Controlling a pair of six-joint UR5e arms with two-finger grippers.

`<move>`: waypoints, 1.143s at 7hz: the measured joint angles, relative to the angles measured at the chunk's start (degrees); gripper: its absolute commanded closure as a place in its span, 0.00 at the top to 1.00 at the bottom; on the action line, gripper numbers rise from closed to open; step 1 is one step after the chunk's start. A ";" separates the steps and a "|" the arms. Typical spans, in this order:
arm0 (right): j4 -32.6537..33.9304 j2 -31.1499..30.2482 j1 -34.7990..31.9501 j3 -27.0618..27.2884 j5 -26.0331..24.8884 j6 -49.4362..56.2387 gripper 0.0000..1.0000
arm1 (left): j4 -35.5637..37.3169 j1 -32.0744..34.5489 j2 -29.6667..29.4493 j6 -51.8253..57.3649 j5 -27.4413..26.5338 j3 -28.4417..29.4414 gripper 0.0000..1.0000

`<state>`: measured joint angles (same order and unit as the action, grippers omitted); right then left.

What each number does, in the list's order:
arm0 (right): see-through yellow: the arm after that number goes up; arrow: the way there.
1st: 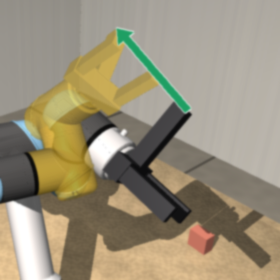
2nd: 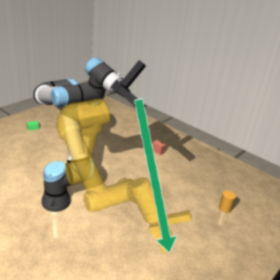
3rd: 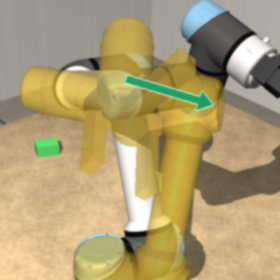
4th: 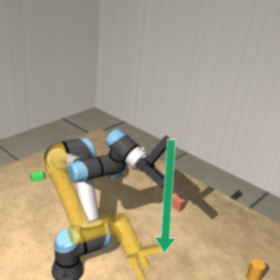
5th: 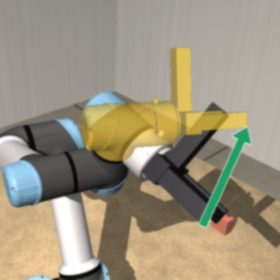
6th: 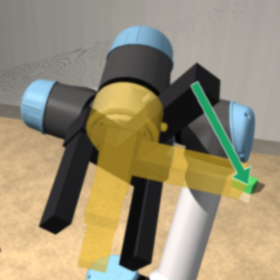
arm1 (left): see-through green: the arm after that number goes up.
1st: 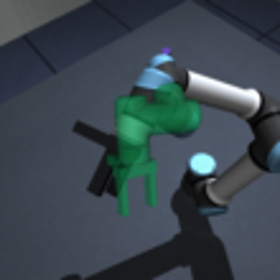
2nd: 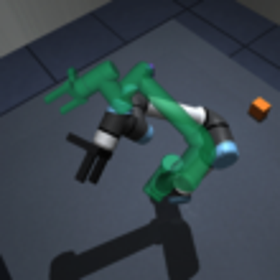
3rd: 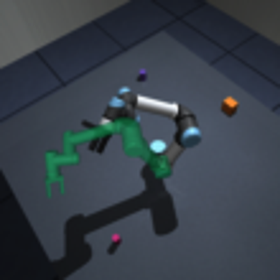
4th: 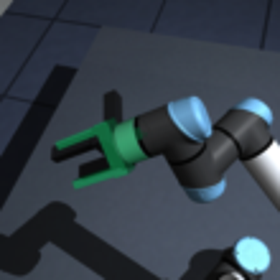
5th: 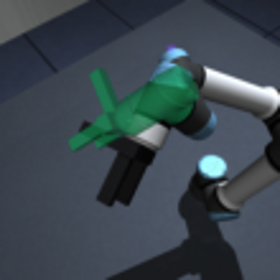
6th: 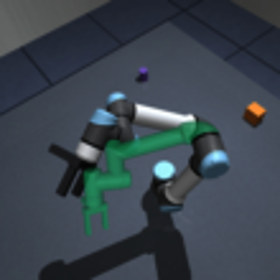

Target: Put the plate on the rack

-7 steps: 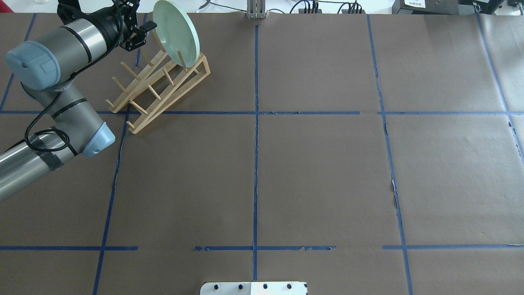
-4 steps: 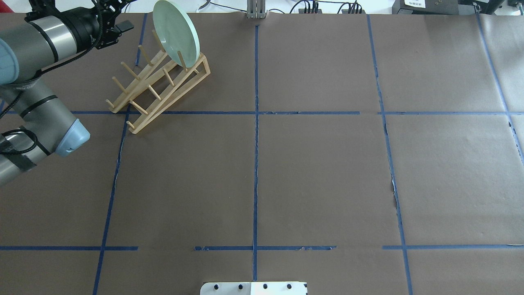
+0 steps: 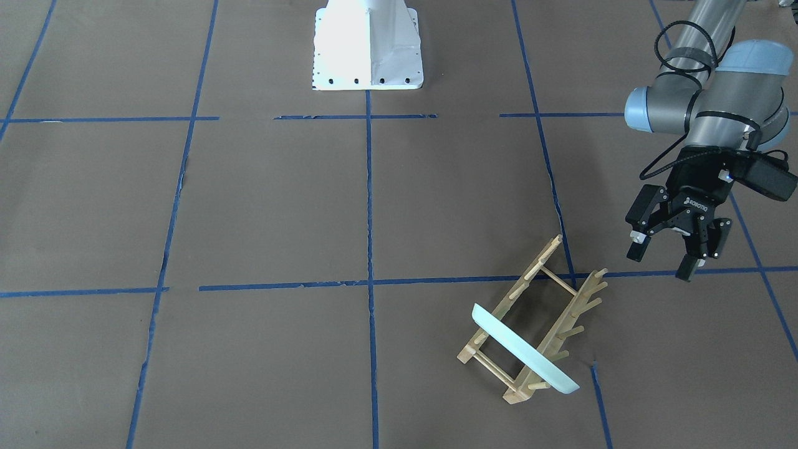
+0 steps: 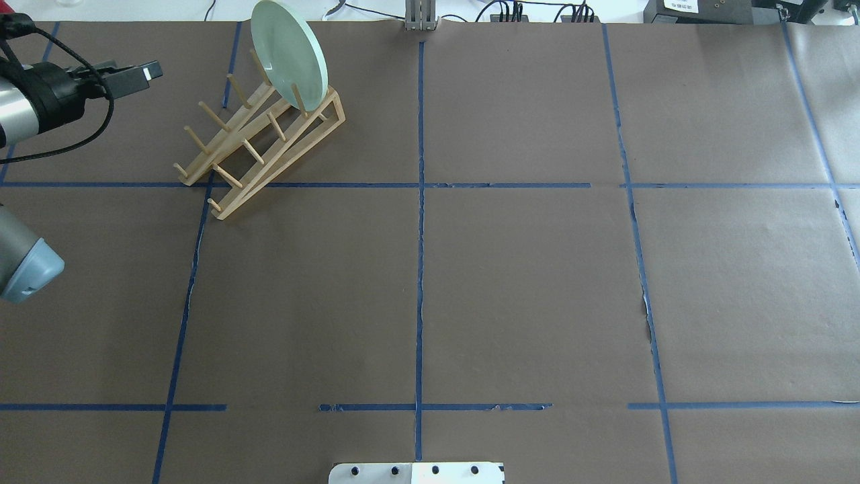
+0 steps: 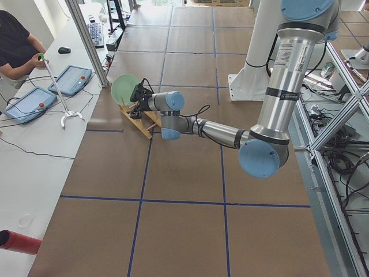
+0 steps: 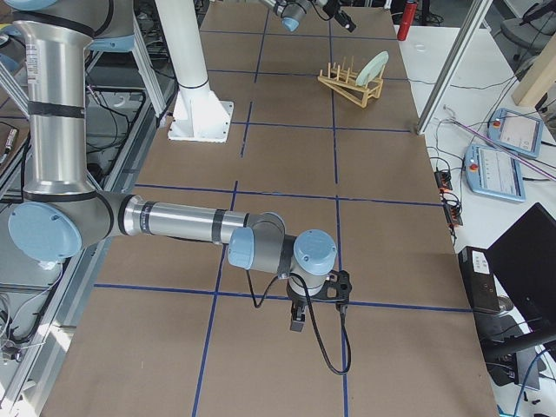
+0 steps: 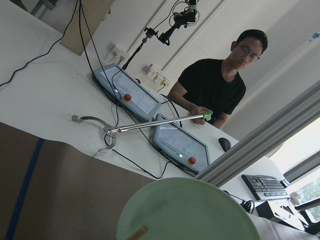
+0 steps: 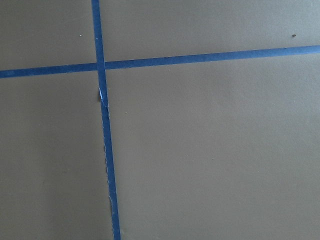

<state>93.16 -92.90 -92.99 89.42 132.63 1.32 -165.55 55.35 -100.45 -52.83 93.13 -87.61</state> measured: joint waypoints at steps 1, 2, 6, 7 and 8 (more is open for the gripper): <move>0.00 0.00 0.00 0.01 0.00 0.00 1.00 | 2.62 0.42 1.26 7.36 -0.06 -0.52 1.00; 0.00 0.00 0.00 0.00 0.00 -0.02 1.00 | 7.54 1.09 1.82 13.03 0.06 -1.65 1.00; 0.00 0.00 0.00 0.02 0.00 0.00 1.00 | 33.98 12.44 2.09 28.95 16.72 -6.65 1.00; 0.00 0.00 0.00 0.02 0.00 0.00 1.00 | 42.99 17.81 1.17 34.83 25.13 -6.68 1.00; 0.00 0.00 0.00 0.00 0.00 0.00 1.00 | 52.60 21.49 -0.26 40.28 30.51 -6.61 1.00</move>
<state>93.16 -92.90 -92.99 89.42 132.63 1.32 -112.94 76.85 -100.72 -12.55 123.65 -94.22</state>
